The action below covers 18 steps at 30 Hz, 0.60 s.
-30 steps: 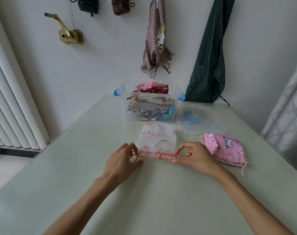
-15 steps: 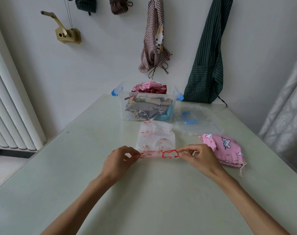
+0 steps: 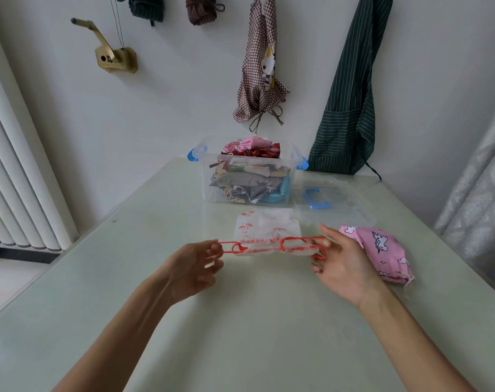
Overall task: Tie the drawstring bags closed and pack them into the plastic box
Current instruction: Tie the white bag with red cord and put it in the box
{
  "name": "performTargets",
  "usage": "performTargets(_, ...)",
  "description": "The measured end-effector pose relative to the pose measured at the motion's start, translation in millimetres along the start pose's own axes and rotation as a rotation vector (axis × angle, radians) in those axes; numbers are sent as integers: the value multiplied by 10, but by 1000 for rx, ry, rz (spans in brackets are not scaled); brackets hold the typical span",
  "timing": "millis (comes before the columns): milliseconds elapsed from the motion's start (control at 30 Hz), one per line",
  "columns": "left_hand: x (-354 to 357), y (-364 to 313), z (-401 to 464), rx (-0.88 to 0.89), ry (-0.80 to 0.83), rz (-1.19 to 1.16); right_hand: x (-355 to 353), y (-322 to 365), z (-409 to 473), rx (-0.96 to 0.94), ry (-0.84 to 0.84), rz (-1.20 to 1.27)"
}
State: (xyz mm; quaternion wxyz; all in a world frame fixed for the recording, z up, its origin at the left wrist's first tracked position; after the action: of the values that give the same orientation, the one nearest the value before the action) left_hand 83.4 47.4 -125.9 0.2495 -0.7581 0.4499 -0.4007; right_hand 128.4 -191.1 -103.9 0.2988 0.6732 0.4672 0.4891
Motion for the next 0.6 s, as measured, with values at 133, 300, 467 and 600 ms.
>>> performTargets(133,60,24,12,-64,60,-116,-12,-20,6,-1,-40,89)
performTargets(300,181,51,-2,-31,79,-122,-10,28,-20,-17,-120,172)
performTargets(467,163,-181,-47,278,-225,490,-125,203,-65,-205,-238,-449)
performTargets(600,121,-198,-37,422,-323,653,-189,211,-74,-307,-265,-718)
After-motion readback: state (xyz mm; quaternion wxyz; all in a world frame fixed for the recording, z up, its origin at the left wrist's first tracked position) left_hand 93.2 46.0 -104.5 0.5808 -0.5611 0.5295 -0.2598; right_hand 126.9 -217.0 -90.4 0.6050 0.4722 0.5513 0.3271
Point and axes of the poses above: each hand's wrist, its own z-axis towards the middle knuckle, its own x-axis out of the palm, y = z × x, the point moved 6 cm from there along z, towards the middle knuckle, and after that the axes turned 11 degrees about -y, right-handed, at the moved point
